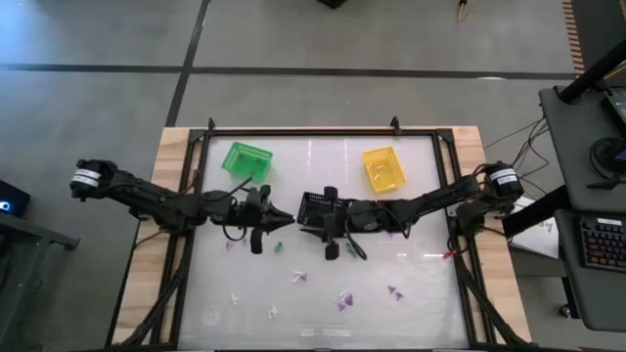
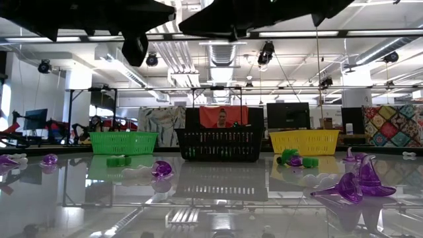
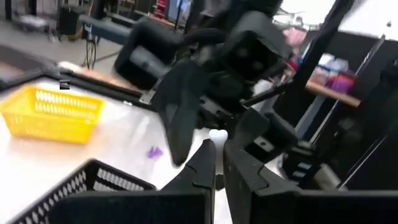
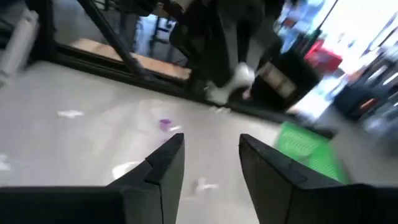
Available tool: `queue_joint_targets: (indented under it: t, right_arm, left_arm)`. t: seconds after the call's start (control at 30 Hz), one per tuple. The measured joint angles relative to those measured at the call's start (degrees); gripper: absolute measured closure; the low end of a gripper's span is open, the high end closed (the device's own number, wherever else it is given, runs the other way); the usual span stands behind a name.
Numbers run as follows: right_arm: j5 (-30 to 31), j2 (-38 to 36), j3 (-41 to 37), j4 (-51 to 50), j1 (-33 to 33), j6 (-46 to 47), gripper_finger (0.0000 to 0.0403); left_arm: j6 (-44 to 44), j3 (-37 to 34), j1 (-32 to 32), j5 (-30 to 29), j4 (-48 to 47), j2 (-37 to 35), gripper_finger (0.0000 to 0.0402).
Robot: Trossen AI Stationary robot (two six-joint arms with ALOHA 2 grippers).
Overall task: Sort Halloween decoration
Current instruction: Put the white bone toy into the yellow bin
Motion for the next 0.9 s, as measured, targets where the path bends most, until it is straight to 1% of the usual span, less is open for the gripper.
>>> queue_joint_targets:
  t: [0.13, 0.2, 0.27, 0.47, 0.63, 0.9]
  right_arm:
    - [6.7, 0.0, 0.0, 4.7, 2.9, -11.2, 0.0253]
    - [8.2, 0.0, 0.0, 6.8, 3.9, -15.7, 0.0252]
    - [9.1, 0.0, 0.0, 7.3, 4.5, -17.9, 0.0252]
    - [10.1, 0.0, 0.0, 7.8, 4.5, -19.5, 0.0252]
    - [9.9, 0.0, 0.0, 10.3, 4.6, -21.7, 0.0252]
    - [9.7, 0.0, 0.5, 9.8, 4.6, -22.6, 0.0252]
  left_arm:
    - [-5.1, 0.0, 0.0, 0.0, 0.0, 0.0, 0.0401]
    - [-6.7, -0.2, 0.0, 0.1, 0.3, 0.0, 0.0401]
    - [-7.5, -0.3, 0.0, 0.4, 1.5, 0.0, 0.0401]
    - [-9.1, -0.4, -0.1, 4.6, 7.6, 1.0, 0.0401]
    - [-10.0, -0.4, 0.0, 4.7, 8.4, 3.0, 0.0401]
    - [-10.6, -0.4, 0.0, 4.9, 13.6, 6.4, 0.0401]
